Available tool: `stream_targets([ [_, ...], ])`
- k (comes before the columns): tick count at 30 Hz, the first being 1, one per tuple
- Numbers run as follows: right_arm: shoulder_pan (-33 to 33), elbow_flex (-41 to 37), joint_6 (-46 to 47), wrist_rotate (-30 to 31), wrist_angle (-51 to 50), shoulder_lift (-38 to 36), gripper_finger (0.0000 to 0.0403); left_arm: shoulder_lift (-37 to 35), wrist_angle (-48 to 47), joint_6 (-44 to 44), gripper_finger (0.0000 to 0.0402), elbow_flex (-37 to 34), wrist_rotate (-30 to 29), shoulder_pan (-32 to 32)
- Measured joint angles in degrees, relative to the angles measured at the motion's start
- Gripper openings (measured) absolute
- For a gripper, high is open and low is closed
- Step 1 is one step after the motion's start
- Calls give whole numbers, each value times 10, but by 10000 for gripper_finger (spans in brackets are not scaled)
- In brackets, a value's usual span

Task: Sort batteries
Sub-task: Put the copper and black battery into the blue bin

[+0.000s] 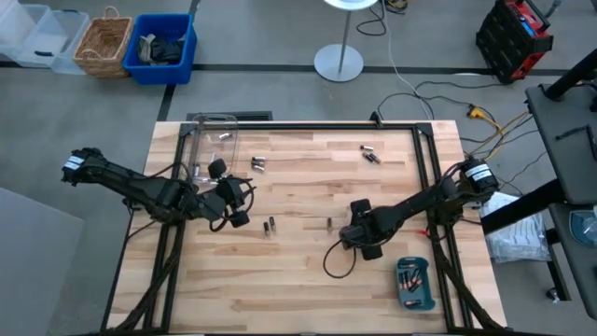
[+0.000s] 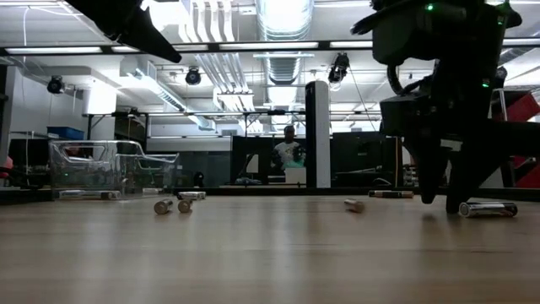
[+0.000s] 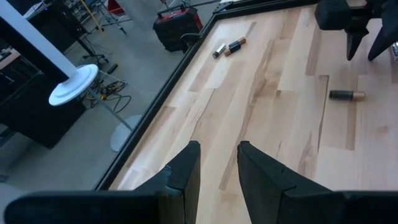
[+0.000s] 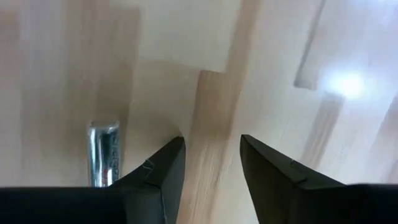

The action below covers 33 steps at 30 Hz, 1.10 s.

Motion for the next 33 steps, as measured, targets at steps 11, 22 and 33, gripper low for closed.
stream_targets([
  [11,-72,134,157,13,40,2,145,21,10,-74,84,-9,177,-2],
  [22,-70,139,88,2,283,25,70,47,-32,-107,21,1,167,-12],
  [33,-74,162,72,3,381,97,11,47,-67,-121,0,0,170,-12],
])
